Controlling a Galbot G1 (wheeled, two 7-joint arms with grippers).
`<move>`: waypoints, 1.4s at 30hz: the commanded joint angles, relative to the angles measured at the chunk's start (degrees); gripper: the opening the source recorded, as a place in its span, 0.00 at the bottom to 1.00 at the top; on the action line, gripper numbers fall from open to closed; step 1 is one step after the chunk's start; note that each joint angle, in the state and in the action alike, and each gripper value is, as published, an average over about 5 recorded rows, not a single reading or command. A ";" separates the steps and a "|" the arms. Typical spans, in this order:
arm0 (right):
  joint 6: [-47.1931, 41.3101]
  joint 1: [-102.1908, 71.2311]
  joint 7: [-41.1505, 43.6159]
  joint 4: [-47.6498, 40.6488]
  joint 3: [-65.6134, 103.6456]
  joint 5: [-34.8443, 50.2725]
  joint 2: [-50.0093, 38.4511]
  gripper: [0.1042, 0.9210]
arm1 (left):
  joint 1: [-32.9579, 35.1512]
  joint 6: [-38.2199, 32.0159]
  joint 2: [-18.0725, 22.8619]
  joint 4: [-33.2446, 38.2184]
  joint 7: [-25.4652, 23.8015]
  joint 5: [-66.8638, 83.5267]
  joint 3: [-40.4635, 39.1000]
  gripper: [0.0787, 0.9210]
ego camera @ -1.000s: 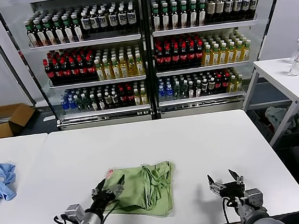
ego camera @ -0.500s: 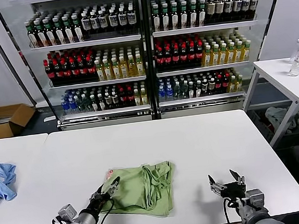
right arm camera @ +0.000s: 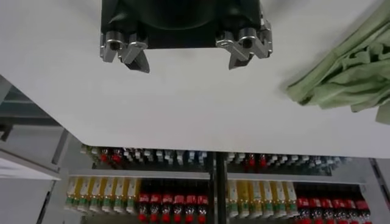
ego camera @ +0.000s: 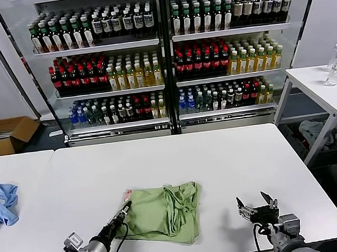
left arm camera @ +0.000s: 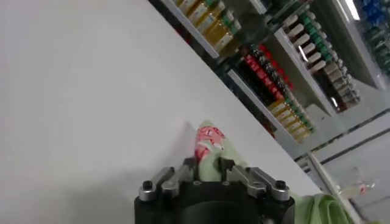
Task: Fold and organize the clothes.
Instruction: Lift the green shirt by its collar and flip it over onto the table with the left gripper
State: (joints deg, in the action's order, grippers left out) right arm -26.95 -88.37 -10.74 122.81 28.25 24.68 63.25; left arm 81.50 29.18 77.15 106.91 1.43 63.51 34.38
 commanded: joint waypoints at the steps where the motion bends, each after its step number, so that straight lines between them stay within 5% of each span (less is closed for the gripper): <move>1: 0.01 -0.13 -0.03 0.24 0.37 0.09 -0.13 0.88 | -0.27 0.51 1.47 0.32 -0.21 10.20 1.91 0.20; 9: 0.12 0.09 0.00 0.54 0.72 0.48 -0.37 0.88 | 1.01 0.62 -0.34 6.76 0.73 17.87 14.92 0.03; 16: 0.68 1.01 0.17 0.18 -0.32 0.58 -0.28 0.88 | 1.79 1.36 -9.60 9.90 3.55 12.04 35.32 0.03; 20: 0.85 1.70 0.23 0.11 -1.42 0.54 0.00 0.88 | 2.66 2.48 -14.10 15.27 3.92 4.57 39.48 0.03; 23: 1.00 1.84 0.30 0.35 -1.89 0.51 0.13 0.88 | 3.24 2.81 -14.54 20.21 4.10 -1.76 34.03 0.03; 27: 1.19 1.60 0.37 1.23 -1.57 0.51 0.47 0.88 | 1.48 2.10 -10.40 22.96 4.84 -16.80 14.84 0.03; 33: 1.10 0.58 0.36 3.38 0.19 0.29 1.49 0.88 | -8.61 3.09 -1.38 17.70 9.38 -25.01 -10.30 0.03; 42: 1.73 -0.17 0.75 4.15 3.25 0.45 0.94 0.88 | -16.66 3.10 12.19 4.94 14.63 -19.41 -30.22 0.03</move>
State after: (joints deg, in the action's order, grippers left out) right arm -25.51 -88.28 -10.08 126.03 29.40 25.03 64.36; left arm 74.82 32.09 75.57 121.55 10.66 49.37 34.01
